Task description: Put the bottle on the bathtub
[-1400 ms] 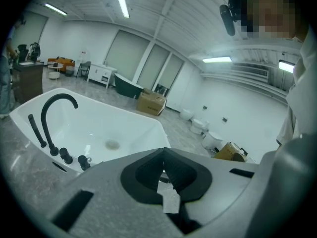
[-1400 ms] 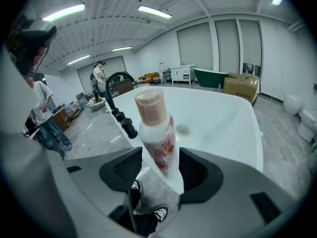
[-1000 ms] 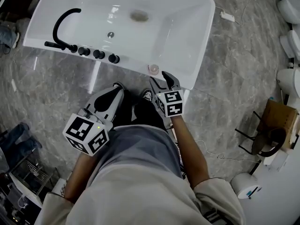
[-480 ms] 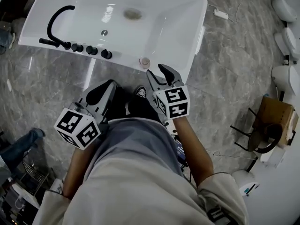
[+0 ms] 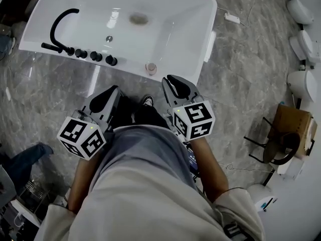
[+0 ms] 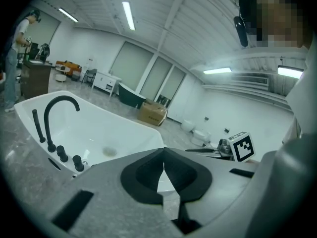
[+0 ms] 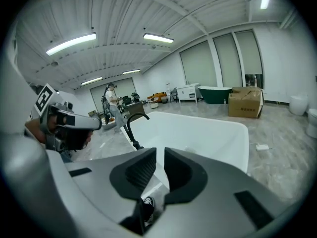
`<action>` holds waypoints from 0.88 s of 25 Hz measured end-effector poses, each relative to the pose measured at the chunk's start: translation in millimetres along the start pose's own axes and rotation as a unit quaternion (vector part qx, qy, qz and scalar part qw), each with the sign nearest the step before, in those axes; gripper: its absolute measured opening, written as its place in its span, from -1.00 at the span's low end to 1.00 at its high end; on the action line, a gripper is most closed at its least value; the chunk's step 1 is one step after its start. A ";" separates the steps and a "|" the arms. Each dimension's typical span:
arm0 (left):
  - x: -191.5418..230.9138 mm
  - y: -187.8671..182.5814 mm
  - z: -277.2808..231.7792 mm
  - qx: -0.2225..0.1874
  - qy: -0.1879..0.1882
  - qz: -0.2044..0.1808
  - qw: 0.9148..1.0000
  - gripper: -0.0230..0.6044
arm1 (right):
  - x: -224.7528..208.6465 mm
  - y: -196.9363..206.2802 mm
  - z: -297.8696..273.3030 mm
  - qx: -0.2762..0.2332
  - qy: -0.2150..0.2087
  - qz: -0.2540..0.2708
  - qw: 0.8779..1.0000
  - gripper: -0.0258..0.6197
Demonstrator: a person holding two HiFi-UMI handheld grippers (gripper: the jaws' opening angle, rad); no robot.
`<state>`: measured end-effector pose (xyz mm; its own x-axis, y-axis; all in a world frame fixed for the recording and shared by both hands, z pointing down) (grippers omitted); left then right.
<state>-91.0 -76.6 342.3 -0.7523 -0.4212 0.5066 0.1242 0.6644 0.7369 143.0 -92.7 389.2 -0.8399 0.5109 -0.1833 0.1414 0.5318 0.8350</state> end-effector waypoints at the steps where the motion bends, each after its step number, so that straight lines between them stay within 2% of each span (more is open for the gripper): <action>1: -1.7 -0.2 0.1 -0.003 0.002 0.000 1.000 -0.90 | 0.8 -2.0 4.4 -0.004 0.000 -0.001 1.000 -0.78; 5: -10.2 -5.2 0.6 -0.025 0.020 0.004 0.999 -0.90 | 3.2 -9.6 18.8 -0.017 -0.010 -0.001 1.000 -0.81; 8: -15.0 -7.4 0.5 -0.029 0.015 -0.002 0.999 -0.90 | 3.2 -13.8 29.1 -0.025 -0.016 0.005 1.000 -0.86; 13: -16.2 -8.7 0.3 -0.038 0.030 0.004 0.999 -0.90 | -0.7 -11.0 35.2 -0.015 0.007 0.006 1.000 -0.89; 18: -19.7 -12.2 -3.1 -0.033 0.034 0.007 0.999 -0.90 | -1.9 -9.6 39.0 -0.013 -0.006 0.006 1.000 -0.89; 22: -23.2 -11.4 -6.8 -0.019 0.035 -0.001 0.999 -0.90 | -4.6 -9.6 41.3 -0.019 0.005 -0.002 1.000 -0.89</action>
<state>-70.6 -78.7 325.2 -0.7055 -0.4657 0.5342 0.1487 0.6397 0.7541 167.2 -72.2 360.6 -0.8457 0.5017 -0.1819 0.1179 0.5080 0.8532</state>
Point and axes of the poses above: the fingertips, and each gripper's own axes: z backward along the fingers, x to its left, y out of its underside, the point moved 8 cm from there along z, backward along the fingers, and after that the axes turned 5 degrees about z, right-handed, at the moved point
